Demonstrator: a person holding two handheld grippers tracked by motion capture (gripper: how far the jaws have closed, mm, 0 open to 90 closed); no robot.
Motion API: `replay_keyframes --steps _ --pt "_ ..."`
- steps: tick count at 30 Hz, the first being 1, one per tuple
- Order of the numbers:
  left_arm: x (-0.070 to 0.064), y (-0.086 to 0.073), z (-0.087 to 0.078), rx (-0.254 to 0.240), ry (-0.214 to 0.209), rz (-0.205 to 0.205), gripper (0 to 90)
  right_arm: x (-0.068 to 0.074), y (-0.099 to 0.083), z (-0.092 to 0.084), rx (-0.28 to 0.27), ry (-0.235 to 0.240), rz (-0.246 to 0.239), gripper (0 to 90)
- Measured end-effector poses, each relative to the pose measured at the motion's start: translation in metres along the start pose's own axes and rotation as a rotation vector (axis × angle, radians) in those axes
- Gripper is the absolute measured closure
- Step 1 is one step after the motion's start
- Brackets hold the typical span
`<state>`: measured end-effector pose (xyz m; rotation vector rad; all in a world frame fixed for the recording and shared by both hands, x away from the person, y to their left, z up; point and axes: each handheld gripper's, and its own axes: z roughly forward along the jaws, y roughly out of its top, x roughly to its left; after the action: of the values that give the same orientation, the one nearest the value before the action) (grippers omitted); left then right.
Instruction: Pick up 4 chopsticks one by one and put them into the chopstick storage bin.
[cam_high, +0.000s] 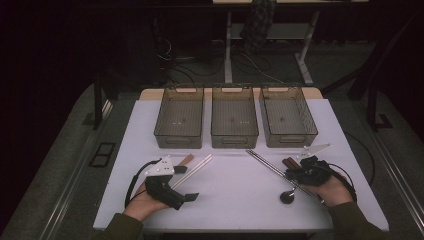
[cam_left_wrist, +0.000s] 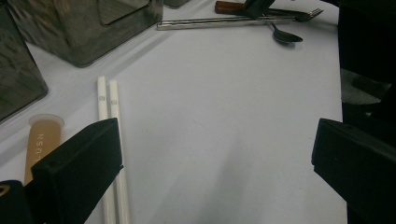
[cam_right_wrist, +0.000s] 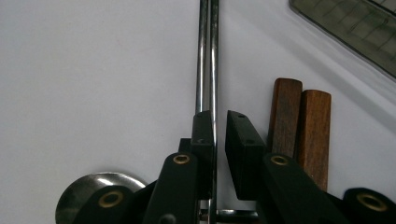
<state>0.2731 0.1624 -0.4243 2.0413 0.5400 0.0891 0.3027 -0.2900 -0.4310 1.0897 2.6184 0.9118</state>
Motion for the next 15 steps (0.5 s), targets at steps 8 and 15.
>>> replay_keyframes --steps 8,15 --pt "0.0004 0.0 0.0002 0.0 -0.001 0.0 0.4 0.0005 0.0003 0.0031 0.01 0.001 -0.012 81.0" --pt "0.0003 0.0 0.0001 0.001 -0.001 0.001 0.4 0.0018 0.0003 0.0065 0.029 -0.005 -0.026 81.0"
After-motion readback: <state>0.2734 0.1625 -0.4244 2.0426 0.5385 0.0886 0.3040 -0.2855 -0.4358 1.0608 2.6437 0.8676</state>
